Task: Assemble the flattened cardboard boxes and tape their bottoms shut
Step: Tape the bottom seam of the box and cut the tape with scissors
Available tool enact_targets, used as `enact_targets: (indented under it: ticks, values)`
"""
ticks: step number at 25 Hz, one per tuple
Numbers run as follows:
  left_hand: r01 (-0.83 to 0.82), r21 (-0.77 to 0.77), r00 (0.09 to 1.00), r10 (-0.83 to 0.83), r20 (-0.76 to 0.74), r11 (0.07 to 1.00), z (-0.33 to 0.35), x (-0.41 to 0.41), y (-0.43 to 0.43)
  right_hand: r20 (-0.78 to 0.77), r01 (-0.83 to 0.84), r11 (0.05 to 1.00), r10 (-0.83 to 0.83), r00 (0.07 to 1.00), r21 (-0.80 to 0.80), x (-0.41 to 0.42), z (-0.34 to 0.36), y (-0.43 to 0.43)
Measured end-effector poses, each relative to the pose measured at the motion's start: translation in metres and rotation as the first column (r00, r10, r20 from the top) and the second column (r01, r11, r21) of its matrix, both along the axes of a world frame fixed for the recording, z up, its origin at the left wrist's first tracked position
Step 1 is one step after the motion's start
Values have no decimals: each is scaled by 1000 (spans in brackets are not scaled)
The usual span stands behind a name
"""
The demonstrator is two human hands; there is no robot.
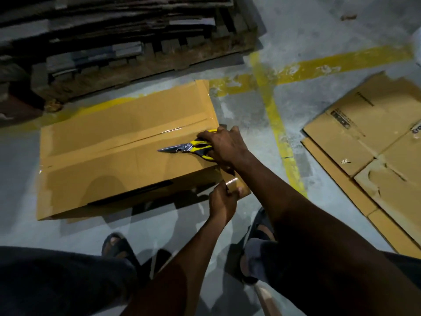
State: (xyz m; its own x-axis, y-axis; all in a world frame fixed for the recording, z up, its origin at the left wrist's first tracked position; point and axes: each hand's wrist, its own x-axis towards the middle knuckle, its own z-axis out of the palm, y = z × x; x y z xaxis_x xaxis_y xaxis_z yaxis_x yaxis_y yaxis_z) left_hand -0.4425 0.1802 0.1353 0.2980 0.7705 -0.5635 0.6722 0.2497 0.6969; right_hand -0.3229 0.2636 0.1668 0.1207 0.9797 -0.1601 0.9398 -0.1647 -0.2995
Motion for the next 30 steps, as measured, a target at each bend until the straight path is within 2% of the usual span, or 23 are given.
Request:
enact_targets:
  ticks: [2, 6, 8, 10, 12, 14, 16, 18, 19, 22, 24, 27, 30]
  values:
    - [36, -64, 999, -37, -11, 997, -2, -5, -4, 12, 11, 1000, -11, 1000, -13, 1, 4, 2]
    - [-170, -265, 978, 195, 70, 949, -6, -2, -11, -15, 18, 1000, -18, 1000, 20, -3, 7, -1]
    - [-315, -346, 933, 355, 56, 884, -1, 4, -11, -97, 59, 998, -57, 994, 26, 7, 9, -3]
    - [-390, -352, 901, 432, 46, 851, 3, 8, -10, -250, 166, 985, -170, 953, -39, 37, 6, -12]
    - [-362, -266, 919, 390, 61, 894, 4, 8, -9, -386, 260, 962, -273, 881, -86, 79, -1, -32]
    - [-333, -172, 933, 350, 82, 927, 5, 7, -7, -408, 287, 951, -309, 859, -116, 118, -8, -59]
    - [-293, -118, 948, 305, 92, 949, 5, 6, -4, -494, 247, 938, -339, 801, -242, 147, -11, -84]
    - [-237, -88, 959, 248, 136, 967, 8, 6, -6, -591, 141, 900, -382, 711, -413, 164, -13, -104]
    - [-228, -78, 956, 238, 171, 971, 9, 5, -6, -600, 89, 867, -411, 686, -491, 169, -13, -111]
    - [-230, -118, 938, 253, 236, 966, 11, 6, -7, -484, 1, 713, -477, 734, -701, 175, -6, -130]
    - [-220, -152, 940, 251, 232, 964, 11, 3, -5, -473, -36, 642, -525, 708, -766, 175, -3, -138]
    - [-181, -205, 945, 228, 236, 962, 12, -2, 0, -487, -74, 611, -547, 681, -789, 168, -5, -136]
    - [-160, -257, 942, 225, 250, 953, 14, -5, 4, -505, -84, 626, -534, 678, -775, 158, -10, -128]
